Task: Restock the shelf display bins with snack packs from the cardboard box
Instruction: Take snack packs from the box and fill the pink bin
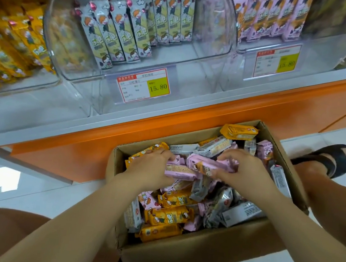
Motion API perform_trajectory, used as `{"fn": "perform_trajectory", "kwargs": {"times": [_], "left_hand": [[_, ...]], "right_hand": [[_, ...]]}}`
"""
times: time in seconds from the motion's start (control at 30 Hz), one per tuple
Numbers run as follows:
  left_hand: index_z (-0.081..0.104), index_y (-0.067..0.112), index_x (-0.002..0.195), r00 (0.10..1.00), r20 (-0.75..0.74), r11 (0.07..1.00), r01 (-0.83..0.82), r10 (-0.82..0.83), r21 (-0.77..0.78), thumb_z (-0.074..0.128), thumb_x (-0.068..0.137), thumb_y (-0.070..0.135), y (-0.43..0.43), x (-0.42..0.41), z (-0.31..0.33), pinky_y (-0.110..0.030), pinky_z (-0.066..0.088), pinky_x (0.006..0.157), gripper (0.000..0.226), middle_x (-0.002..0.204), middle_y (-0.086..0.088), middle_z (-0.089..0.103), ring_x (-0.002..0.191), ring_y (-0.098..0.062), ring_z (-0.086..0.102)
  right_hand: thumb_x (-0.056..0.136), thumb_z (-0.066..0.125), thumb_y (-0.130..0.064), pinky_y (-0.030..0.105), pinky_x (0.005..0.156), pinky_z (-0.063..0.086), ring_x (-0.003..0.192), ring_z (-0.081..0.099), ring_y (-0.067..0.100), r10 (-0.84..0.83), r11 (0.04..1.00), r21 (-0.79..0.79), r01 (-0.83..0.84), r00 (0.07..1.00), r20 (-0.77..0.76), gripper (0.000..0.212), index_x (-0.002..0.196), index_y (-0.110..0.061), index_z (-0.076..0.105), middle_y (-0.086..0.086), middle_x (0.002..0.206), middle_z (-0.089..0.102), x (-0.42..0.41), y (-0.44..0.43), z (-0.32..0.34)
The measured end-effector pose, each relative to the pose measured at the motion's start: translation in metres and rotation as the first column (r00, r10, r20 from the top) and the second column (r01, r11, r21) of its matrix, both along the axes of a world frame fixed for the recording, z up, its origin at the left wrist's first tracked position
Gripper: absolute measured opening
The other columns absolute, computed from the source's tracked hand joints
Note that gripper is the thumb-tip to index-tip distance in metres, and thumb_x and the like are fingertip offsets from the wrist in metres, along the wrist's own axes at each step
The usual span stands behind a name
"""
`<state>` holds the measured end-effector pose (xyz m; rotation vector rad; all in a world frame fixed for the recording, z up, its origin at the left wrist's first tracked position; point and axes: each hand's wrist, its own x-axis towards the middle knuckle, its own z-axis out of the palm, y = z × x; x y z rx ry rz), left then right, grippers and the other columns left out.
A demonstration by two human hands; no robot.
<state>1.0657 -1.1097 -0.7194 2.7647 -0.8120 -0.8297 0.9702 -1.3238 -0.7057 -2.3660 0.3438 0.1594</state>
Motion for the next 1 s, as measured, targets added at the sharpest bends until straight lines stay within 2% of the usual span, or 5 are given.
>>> {"fn": "perform_trajectory", "kwargs": {"times": [0.13, 0.4, 0.67, 0.77, 1.0], "left_hand": [[0.041, 0.022, 0.131, 0.999, -0.034, 0.999, 0.032, -0.032, 0.008, 0.071, 0.084, 0.031, -0.005, 0.007, 0.005, -0.038, 0.048, 0.088, 0.057, 0.136, -0.003, 0.047, 0.110, -0.024, 0.051], [0.034, 0.021, 0.143, 0.978, 0.053, 0.955, 0.184, -0.201, 0.234, 0.072, 0.079, 0.043, -0.006, 0.000, 0.005, -0.041, 0.050, 0.089, 0.078, 0.142, -0.005, 0.037, 0.122, -0.028, 0.047], [0.031, 0.036, 0.141, 0.982, 0.186, 0.999, 0.031, -0.023, -0.037, 0.064, 0.080, 0.049, 0.019, -0.017, 0.024, -0.024, 0.047, 0.070, 0.070, 0.131, 0.012, 0.052, 0.104, -0.011, 0.058], [0.034, 0.037, 0.138, 0.983, 0.111, 0.971, -0.120, 0.145, -0.205, 0.068, 0.078, 0.045, 0.023, -0.023, 0.036, -0.033, 0.056, 0.074, 0.070, 0.125, 0.012, 0.058, 0.095, -0.009, 0.061], [0.030, 0.037, 0.142, 0.978, 0.127, 0.924, -0.111, 0.167, -0.366, 0.069, 0.080, 0.045, -0.001, -0.045, 0.071, -0.033, 0.052, 0.082, 0.074, 0.124, 0.006, 0.053, 0.106, -0.013, 0.053]], "right_hand": [[0.083, 0.073, -0.029, 0.008, 0.058, 0.036, 0.059, 0.045, -0.002, -0.017, 0.998, 0.061, 0.018, 1.000, -0.014, 0.037, 0.116, -0.021, 0.061, -0.011, 0.095, 0.056, -0.002, 0.003, 0.005], [0.083, 0.068, -0.046, 0.033, 0.091, 0.046, 0.115, 0.054, 0.019, 0.168, 0.971, -0.135, -0.195, 0.967, -0.192, 0.071, 0.143, -0.028, 0.033, -0.003, 0.147, 0.034, -0.011, 0.018, -0.006], [0.087, 0.065, -0.025, 0.031, 0.058, 0.043, 0.062, 0.055, 0.025, 0.028, 0.998, 0.065, -0.026, 0.999, -0.028, 0.010, 0.092, -0.016, 0.064, 0.008, 0.095, 0.066, 0.001, 0.025, -0.003], [0.086, 0.069, -0.029, 0.038, 0.076, 0.051, 0.078, 0.063, 0.027, 0.017, 0.984, 0.176, -0.013, 1.000, -0.022, 0.019, 0.097, -0.030, 0.054, 0.001, 0.097, 0.063, -0.006, 0.024, 0.017], [0.087, 0.068, -0.026, 0.013, 0.044, 0.034, 0.041, 0.041, 0.003, -0.015, 0.979, 0.205, 0.011, 1.000, 0.017, 0.043, 0.128, -0.020, 0.054, -0.008, 0.056, 0.047, -0.031, 0.002, 0.032]]}}
